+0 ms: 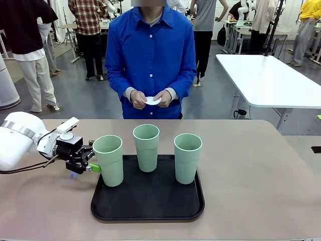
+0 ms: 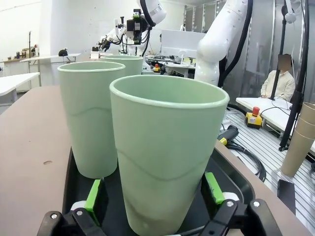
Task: Place coasters on the table and set cups on them.
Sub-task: Pick up one Reusable plastic cup and place it on a coaster set by the human.
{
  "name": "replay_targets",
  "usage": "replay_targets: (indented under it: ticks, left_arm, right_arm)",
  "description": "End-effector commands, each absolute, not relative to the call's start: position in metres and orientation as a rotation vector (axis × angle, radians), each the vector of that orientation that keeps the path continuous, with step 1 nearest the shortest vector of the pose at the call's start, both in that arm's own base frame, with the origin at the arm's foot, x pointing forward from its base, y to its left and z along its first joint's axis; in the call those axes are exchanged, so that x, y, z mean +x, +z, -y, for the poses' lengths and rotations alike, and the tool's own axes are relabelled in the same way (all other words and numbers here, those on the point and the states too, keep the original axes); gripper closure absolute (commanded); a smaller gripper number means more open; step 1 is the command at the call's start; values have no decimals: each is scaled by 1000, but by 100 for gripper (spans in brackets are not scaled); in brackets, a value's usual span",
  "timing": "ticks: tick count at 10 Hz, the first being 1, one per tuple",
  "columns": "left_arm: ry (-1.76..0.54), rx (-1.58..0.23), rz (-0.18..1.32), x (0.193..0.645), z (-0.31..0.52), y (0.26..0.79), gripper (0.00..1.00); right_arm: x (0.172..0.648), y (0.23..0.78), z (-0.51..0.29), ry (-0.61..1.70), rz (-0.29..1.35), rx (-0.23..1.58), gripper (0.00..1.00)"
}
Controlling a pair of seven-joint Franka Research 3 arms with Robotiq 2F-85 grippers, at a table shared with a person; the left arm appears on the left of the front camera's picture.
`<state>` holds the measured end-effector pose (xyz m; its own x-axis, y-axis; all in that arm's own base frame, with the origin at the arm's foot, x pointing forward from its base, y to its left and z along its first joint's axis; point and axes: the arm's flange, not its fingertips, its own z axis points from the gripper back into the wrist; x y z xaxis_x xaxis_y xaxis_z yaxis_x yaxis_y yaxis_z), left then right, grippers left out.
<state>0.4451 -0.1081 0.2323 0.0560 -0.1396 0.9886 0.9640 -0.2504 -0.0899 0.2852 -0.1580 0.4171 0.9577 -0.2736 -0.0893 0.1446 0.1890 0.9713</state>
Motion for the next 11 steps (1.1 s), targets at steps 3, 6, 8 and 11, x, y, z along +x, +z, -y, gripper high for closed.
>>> replay_targets:
  ticks: [3,6,8,11]
  left_arm:
    - [-1427,-1360,897,446,121,230,0]
    - [-1465,-1360,881,446,130,224,0]
    - [-1480,-1368,866,445,136,221,0]
    - [-1493,-1372,859,446,143,217,0]
  right_arm:
    - [287,417,158,-300,126,1365,0]
    - [287,417,158,-300,126,1365,0]
    - [287,417,158,-300,126,1365,0]
    - [287,417,158,-300,126,1365,0]
